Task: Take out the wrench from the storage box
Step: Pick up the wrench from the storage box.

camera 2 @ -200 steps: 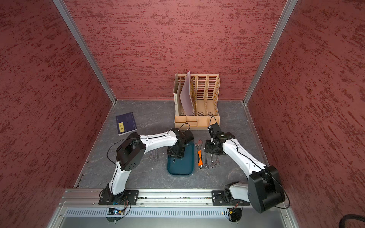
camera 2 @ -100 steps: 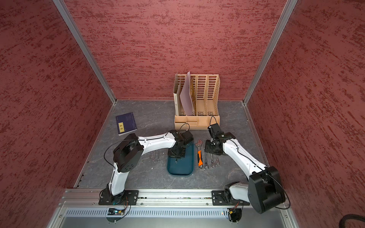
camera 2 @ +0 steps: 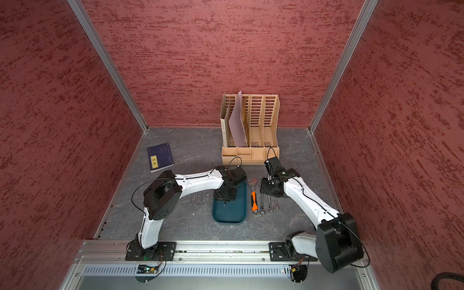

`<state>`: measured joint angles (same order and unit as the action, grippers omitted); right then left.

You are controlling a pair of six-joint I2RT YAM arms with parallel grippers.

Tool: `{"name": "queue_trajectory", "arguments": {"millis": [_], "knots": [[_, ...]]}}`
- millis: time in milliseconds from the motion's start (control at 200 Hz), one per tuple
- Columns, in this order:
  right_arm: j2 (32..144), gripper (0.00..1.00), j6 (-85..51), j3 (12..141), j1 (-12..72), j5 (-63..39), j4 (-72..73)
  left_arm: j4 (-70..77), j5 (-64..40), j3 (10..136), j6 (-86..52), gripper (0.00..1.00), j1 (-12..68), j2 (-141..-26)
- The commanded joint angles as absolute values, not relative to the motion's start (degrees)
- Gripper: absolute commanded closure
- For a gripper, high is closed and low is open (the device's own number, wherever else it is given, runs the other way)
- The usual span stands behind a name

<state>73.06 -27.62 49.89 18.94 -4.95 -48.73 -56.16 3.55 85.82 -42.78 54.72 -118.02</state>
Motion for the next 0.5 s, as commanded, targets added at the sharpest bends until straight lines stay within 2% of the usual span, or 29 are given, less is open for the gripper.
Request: {"name": "queue_trajectory", "arguments": {"millis": [0,496], "knots": [[71.9,0.48,-27.7,50.5,18.7,-4.0,-49.2,-57.9,5.2,87.1,-42.5,0.92,54.9,-115.1],[71.6,0.48,-27.9,50.5,18.7,-4.2,-49.3,-63.2,6.9,88.5,-41.3,0.92,53.0,-105.5]]}}
